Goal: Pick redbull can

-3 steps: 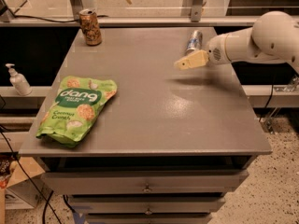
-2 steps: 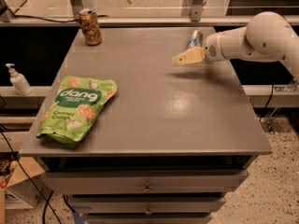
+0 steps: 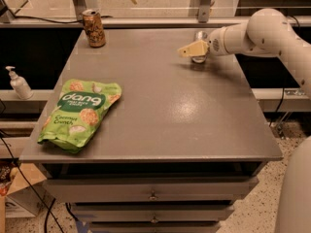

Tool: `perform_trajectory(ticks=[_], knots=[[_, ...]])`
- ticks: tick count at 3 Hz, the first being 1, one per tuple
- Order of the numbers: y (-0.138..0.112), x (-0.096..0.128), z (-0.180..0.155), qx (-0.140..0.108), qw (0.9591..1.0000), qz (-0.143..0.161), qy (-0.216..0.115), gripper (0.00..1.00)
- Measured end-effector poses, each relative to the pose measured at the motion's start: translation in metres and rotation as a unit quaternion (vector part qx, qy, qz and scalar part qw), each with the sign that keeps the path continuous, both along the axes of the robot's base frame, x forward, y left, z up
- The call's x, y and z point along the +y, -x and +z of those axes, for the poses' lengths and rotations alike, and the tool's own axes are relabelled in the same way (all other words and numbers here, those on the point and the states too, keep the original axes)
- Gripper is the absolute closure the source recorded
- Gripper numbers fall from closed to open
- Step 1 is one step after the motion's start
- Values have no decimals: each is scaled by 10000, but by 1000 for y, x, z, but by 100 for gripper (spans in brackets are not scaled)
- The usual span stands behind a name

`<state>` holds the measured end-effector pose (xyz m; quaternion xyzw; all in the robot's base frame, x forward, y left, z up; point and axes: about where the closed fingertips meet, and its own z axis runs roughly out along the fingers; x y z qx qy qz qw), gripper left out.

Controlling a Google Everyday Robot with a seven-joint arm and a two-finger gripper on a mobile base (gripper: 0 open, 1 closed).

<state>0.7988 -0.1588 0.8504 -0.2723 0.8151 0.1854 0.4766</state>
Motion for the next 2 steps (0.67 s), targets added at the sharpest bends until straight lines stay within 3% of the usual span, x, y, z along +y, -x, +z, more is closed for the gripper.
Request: perform_trajectory(ticks=[2], knots=[[-8,-1,-18,211,9996,-49,166,65]])
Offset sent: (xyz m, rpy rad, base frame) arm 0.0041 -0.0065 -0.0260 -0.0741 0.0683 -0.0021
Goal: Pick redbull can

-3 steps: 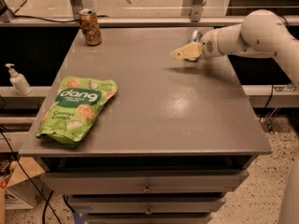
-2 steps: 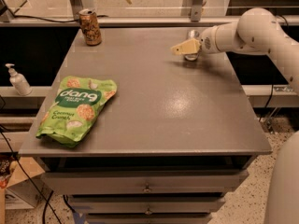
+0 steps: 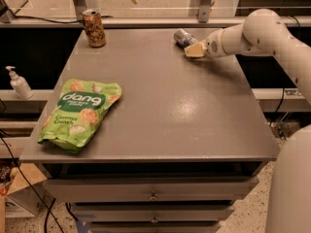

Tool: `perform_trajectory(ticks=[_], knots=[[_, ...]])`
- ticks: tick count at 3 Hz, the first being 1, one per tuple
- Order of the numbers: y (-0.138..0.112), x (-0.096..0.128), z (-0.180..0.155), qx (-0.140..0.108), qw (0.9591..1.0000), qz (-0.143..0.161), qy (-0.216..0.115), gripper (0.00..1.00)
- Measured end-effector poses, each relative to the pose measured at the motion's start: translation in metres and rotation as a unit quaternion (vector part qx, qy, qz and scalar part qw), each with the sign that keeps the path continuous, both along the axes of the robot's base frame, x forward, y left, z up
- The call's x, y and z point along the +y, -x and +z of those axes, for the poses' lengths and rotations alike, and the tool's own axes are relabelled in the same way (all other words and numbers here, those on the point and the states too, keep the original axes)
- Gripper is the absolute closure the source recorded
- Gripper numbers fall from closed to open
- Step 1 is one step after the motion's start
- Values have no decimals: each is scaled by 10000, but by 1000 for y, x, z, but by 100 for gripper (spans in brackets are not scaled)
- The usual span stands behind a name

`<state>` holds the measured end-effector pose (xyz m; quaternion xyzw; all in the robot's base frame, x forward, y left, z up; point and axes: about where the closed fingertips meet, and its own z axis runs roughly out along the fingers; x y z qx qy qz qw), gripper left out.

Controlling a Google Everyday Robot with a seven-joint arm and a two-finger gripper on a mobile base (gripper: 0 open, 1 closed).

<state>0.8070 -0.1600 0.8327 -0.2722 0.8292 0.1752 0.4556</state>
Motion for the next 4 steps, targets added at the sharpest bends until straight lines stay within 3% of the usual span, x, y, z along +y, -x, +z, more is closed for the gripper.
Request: perform_trajectory(ticks=[1,2,3,4], knots=[[8,5,3,-26,9997,173,184,87],[21,15,38,-281,9975,558,320,100],[33,21,87,-649,9923,922,520,100],[34,21,91,-680,9914,975,546,100]])
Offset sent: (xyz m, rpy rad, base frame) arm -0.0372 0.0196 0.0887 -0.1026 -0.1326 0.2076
